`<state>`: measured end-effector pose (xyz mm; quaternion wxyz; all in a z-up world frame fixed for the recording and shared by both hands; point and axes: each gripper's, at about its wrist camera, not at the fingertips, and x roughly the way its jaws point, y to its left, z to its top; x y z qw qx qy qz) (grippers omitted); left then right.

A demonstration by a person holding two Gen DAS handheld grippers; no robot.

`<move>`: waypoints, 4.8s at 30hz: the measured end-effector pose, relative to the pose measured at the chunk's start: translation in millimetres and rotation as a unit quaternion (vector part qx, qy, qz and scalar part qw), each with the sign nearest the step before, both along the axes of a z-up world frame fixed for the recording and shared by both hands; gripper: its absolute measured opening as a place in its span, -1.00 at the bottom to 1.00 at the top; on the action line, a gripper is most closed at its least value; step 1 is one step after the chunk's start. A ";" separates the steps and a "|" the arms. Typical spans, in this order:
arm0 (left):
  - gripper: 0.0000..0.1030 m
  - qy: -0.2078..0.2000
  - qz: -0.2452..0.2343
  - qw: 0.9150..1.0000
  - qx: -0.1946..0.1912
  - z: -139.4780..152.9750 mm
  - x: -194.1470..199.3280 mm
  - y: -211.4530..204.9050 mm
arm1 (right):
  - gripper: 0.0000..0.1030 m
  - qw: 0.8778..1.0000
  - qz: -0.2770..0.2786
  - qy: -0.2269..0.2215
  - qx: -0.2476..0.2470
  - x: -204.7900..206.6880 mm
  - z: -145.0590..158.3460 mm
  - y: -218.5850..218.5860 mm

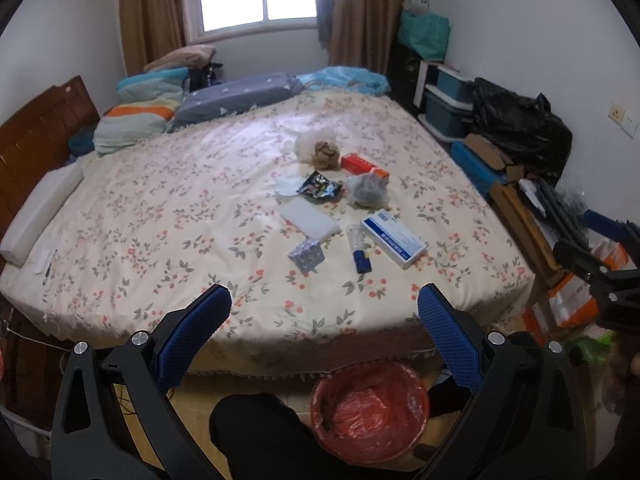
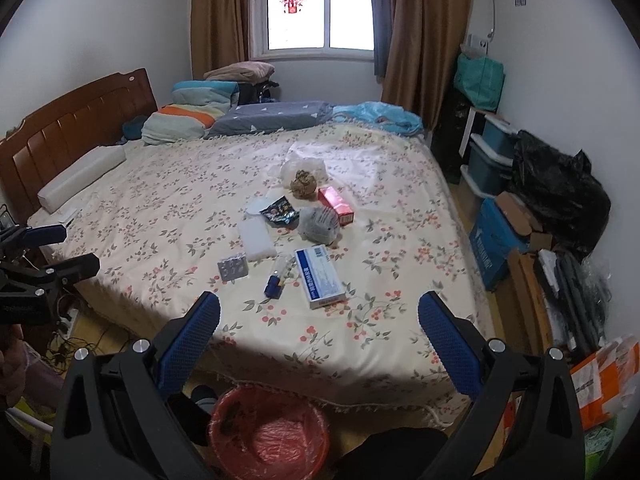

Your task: Collect trash

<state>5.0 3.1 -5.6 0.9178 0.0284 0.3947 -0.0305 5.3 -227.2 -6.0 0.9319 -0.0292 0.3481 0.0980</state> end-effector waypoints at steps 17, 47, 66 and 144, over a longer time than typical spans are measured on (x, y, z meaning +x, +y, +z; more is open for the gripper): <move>0.89 0.000 0.003 1.000 -0.004 -1.7 0.5 4.0 | 0.91 1.000 0.009 -0.004 -0.014 1.9 -0.7 3.6; 0.88 -0.017 0.002 1.000 0.017 -7.4 0.2 8.8 | 0.91 1.000 0.013 -0.006 -0.017 8.1 -7.5 8.9; 0.89 0.061 0.019 0.998 0.015 -169.5 155.5 23.5 | 0.91 0.999 0.031 0.012 -0.041 103.3 -117.9 16.9; 0.36 0.089 0.012 0.995 -0.051 -230.6 180.5 4.8 | 0.33 0.996 0.057 0.065 -0.037 160.6 -204.5 33.7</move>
